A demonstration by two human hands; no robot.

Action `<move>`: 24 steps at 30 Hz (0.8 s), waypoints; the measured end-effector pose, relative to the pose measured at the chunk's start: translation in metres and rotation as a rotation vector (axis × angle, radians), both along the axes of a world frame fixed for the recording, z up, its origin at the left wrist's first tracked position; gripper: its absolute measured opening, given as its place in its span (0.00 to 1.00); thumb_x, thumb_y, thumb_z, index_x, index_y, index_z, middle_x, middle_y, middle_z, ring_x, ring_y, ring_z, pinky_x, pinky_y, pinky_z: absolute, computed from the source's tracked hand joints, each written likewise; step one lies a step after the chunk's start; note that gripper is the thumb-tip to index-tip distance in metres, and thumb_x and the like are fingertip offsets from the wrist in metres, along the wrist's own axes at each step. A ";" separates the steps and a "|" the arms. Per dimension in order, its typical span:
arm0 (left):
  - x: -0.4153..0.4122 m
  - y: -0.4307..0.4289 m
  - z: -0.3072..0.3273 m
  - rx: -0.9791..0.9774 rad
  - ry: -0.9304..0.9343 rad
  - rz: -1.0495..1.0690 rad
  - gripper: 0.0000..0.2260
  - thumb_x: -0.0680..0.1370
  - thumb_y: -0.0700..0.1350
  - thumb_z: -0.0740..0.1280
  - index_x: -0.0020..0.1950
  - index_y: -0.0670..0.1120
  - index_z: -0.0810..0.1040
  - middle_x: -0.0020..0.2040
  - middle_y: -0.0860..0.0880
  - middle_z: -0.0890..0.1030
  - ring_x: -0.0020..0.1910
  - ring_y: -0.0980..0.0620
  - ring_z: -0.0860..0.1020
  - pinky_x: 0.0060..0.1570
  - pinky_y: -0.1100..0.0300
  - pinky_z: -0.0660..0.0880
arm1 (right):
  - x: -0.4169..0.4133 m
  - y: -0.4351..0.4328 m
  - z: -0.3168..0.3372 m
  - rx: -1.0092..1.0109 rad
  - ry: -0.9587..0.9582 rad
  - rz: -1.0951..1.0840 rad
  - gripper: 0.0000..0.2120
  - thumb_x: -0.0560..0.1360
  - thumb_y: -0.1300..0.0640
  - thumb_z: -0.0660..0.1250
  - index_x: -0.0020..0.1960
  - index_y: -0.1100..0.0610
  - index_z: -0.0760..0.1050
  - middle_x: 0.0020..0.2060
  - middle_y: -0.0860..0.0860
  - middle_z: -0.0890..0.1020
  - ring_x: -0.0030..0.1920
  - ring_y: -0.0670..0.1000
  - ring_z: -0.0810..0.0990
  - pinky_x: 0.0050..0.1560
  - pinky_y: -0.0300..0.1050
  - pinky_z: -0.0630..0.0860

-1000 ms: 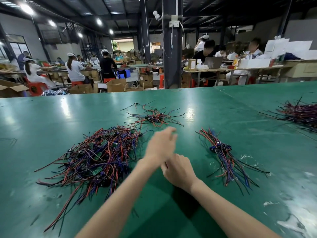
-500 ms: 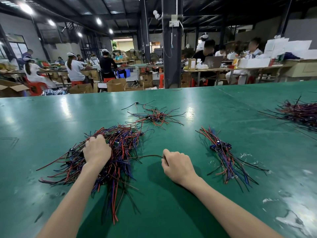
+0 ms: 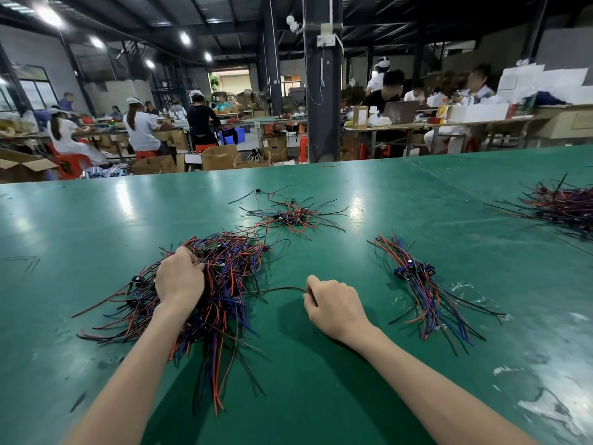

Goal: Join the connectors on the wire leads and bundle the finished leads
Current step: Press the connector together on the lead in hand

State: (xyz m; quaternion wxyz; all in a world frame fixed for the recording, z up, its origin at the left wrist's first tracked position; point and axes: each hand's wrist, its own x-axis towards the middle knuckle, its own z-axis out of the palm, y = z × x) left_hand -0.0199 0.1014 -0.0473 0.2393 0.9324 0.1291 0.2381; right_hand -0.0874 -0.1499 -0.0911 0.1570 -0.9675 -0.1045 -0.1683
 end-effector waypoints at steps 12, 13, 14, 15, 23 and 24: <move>0.015 0.008 0.010 -0.069 0.194 -0.035 0.12 0.75 0.37 0.67 0.58 0.42 0.73 0.55 0.40 0.79 0.56 0.40 0.75 0.50 0.53 0.70 | 0.000 0.000 0.001 0.004 0.016 -0.012 0.08 0.79 0.53 0.56 0.45 0.56 0.66 0.39 0.55 0.80 0.35 0.58 0.71 0.36 0.47 0.64; 0.015 0.008 0.010 -0.050 0.223 -0.038 0.12 0.76 0.37 0.67 0.59 0.41 0.73 0.55 0.40 0.79 0.56 0.40 0.75 0.50 0.52 0.71 | 0.000 0.000 0.002 0.004 0.016 -0.012 0.08 0.79 0.53 0.56 0.45 0.57 0.66 0.39 0.55 0.80 0.35 0.58 0.71 0.36 0.47 0.65; 0.015 0.008 0.010 -0.030 0.258 -0.044 0.13 0.76 0.37 0.67 0.59 0.40 0.72 0.56 0.39 0.78 0.56 0.39 0.75 0.50 0.52 0.71 | 0.000 0.000 0.002 0.004 0.016 -0.013 0.08 0.79 0.53 0.56 0.45 0.57 0.67 0.39 0.55 0.80 0.35 0.58 0.71 0.36 0.47 0.65; 0.015 0.008 0.011 -0.010 0.289 -0.051 0.13 0.76 0.37 0.67 0.60 0.40 0.73 0.56 0.38 0.78 0.56 0.39 0.75 0.51 0.52 0.73 | 0.000 0.000 0.002 0.005 0.016 -0.013 0.08 0.79 0.53 0.56 0.45 0.57 0.67 0.39 0.55 0.80 0.35 0.58 0.71 0.36 0.47 0.65; 0.017 0.013 0.017 -0.001 0.244 -0.066 0.14 0.75 0.34 0.63 0.57 0.44 0.78 0.57 0.42 0.80 0.55 0.41 0.76 0.51 0.54 0.73 | 0.000 -0.001 0.001 0.021 0.014 -0.010 0.08 0.79 0.53 0.56 0.45 0.57 0.67 0.39 0.56 0.80 0.37 0.59 0.73 0.36 0.47 0.64; 0.017 0.013 0.017 0.004 0.267 -0.078 0.15 0.75 0.33 0.61 0.59 0.43 0.77 0.59 0.42 0.79 0.56 0.42 0.75 0.51 0.54 0.73 | 0.000 -0.001 0.001 0.024 0.013 -0.009 0.08 0.79 0.53 0.56 0.45 0.57 0.67 0.39 0.55 0.80 0.36 0.59 0.73 0.36 0.47 0.64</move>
